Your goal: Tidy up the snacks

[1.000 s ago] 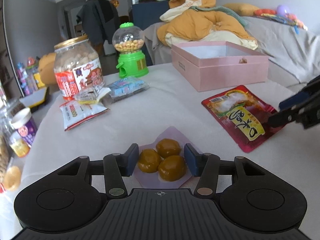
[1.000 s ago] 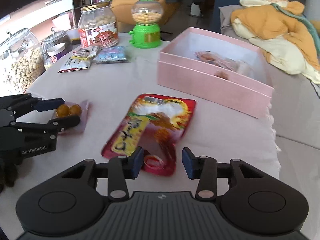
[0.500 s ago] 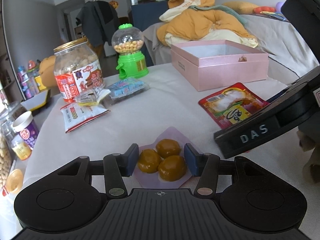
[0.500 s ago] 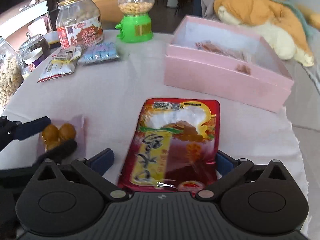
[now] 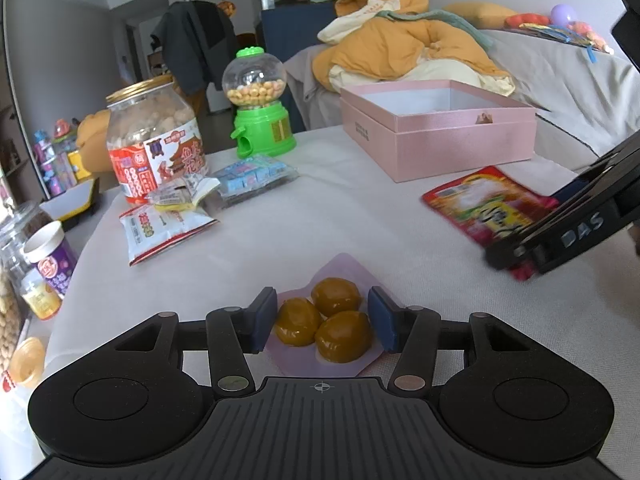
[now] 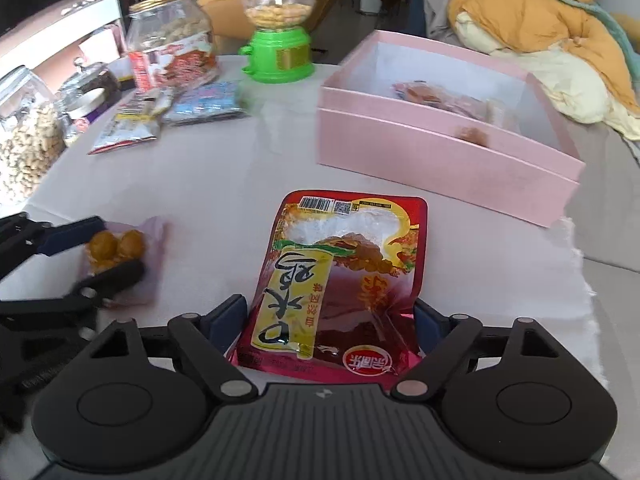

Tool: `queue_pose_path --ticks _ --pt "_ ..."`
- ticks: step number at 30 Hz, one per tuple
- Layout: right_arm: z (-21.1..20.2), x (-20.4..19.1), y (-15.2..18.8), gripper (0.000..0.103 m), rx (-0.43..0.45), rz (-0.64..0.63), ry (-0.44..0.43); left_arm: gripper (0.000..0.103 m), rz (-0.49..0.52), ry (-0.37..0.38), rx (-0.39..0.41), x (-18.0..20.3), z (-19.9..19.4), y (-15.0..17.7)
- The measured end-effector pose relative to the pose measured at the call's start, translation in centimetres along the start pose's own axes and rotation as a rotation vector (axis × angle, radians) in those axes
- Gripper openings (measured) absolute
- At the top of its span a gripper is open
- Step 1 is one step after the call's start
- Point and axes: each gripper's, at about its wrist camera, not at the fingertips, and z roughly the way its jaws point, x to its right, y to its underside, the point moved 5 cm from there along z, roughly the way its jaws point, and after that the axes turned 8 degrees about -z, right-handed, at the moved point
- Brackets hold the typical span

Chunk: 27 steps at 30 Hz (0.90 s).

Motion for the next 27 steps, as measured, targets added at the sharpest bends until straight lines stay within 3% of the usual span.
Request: queue_pose_path --ticks 6,8,9,10,12,18,23,27 --pt "-1.1 4.3 2.1 0.084 -0.002 0.067 0.027 0.053 0.023 -0.018 0.01 0.5 -0.4 -0.2" --pt "-1.6 5.6 2.8 0.082 -0.01 0.089 0.035 0.044 -0.04 0.026 0.018 0.4 -0.8 -0.8" --pt "-1.9 6.3 3.1 0.081 -0.014 0.107 0.036 0.001 -0.078 0.039 0.031 0.4 -1.0 -1.3" --pt "-2.3 6.9 3.4 0.08 -0.016 0.122 0.034 0.01 -0.108 0.063 0.042 0.3 -1.2 -2.1" --pt "-2.9 7.9 3.8 0.079 -0.008 0.145 0.02 0.01 -0.141 0.1 0.081 0.8 -1.8 -4.5" --pt "-5.9 10.2 4.4 0.078 0.063 0.196 -0.038 0.01 -0.035 0.128 0.172 3.5 -3.5 -9.7" --pt "-7.2 10.3 4.1 0.078 0.101 0.202 -0.069 0.011 -0.04 0.116 0.122 2.6 -2.7 -7.8" --pt "-5.8 8.8 4.6 0.078 0.063 0.166 -0.074 0.012 -0.068 0.21 0.017 1.8 -2.1 -4.0"
